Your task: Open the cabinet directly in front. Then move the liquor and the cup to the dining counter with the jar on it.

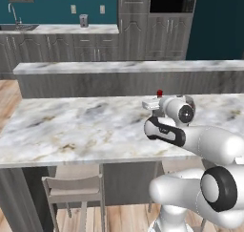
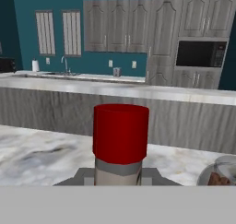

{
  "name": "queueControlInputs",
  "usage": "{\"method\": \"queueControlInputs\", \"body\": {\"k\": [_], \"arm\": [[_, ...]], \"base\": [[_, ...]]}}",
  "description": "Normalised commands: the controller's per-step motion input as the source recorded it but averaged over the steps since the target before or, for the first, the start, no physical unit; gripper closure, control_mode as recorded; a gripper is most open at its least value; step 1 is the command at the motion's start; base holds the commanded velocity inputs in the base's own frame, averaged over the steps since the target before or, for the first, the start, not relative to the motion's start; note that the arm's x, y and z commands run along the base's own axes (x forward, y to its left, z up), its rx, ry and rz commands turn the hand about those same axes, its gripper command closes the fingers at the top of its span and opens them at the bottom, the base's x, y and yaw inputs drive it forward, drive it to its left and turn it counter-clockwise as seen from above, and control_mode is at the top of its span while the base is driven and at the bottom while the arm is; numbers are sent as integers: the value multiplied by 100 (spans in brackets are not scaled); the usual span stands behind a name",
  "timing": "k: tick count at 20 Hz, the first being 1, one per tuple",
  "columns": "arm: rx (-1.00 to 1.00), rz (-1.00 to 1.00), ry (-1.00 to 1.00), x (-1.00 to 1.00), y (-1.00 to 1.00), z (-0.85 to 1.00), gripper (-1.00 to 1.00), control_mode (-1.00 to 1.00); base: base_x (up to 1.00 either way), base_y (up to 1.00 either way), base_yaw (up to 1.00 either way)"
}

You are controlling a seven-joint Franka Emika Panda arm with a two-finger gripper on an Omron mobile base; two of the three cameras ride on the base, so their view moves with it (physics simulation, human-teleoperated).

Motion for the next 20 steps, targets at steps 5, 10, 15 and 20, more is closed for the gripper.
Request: {"method": "queueControlInputs", "body": {"k": [5, 10, 15, 20], "arm": [[0, 0, 0, 0, 0, 0, 100, -100], [0, 0, 0, 0, 0, 0, 100, -100], [0, 0, 0, 0, 0, 0, 100, -100], [-1, 0, 0, 5, 0, -6, 100, -100]], "base": [[0, 0, 0], [0, 0, 0], [0, 0, 0], [0, 0, 0]]}}
